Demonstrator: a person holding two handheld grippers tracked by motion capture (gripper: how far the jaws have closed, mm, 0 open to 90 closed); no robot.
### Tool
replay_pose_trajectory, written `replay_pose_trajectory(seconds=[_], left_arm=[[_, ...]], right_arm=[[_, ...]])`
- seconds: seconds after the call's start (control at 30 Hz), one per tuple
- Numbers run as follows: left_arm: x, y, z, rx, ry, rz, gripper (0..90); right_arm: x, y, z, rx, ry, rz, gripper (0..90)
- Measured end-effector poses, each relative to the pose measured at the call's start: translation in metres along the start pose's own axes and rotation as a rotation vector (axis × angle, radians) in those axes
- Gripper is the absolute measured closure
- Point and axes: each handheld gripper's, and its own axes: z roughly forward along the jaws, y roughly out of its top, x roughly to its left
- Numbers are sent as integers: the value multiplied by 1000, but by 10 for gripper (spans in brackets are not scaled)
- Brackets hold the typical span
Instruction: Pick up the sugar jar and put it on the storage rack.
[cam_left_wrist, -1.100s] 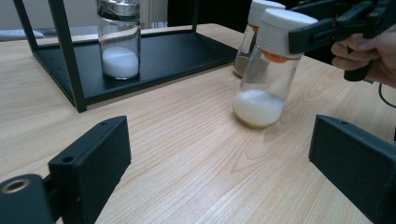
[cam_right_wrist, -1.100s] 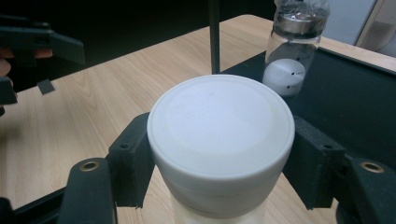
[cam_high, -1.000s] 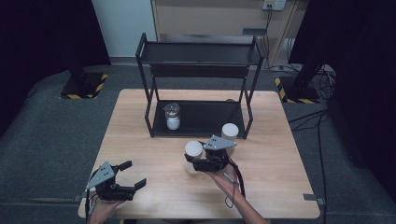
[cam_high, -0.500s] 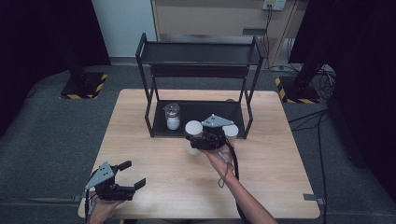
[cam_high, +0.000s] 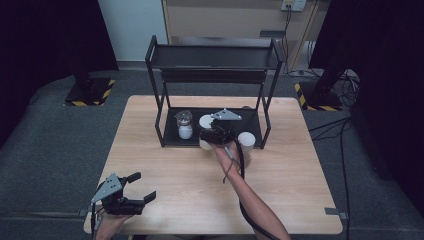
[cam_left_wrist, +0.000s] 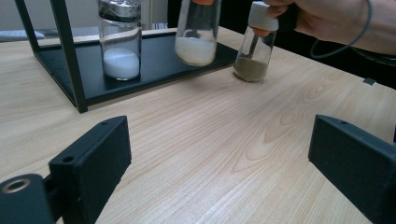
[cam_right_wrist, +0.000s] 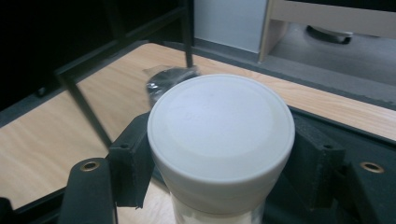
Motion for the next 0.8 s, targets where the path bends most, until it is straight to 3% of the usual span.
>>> replay_pose_trajectory(seconds=[0.3,0.57,0.8], left_arm=[[0,0,0,-3,1,-2,48],[1,-1,0,-6,1,-4,49],[1,-1,-1,-9,2,-5,49]], right_arm=[[7,6,26,16,-87,15,330],[5,10,42,29,-118,46,330],[2,13,52,40,-141,46,330]])
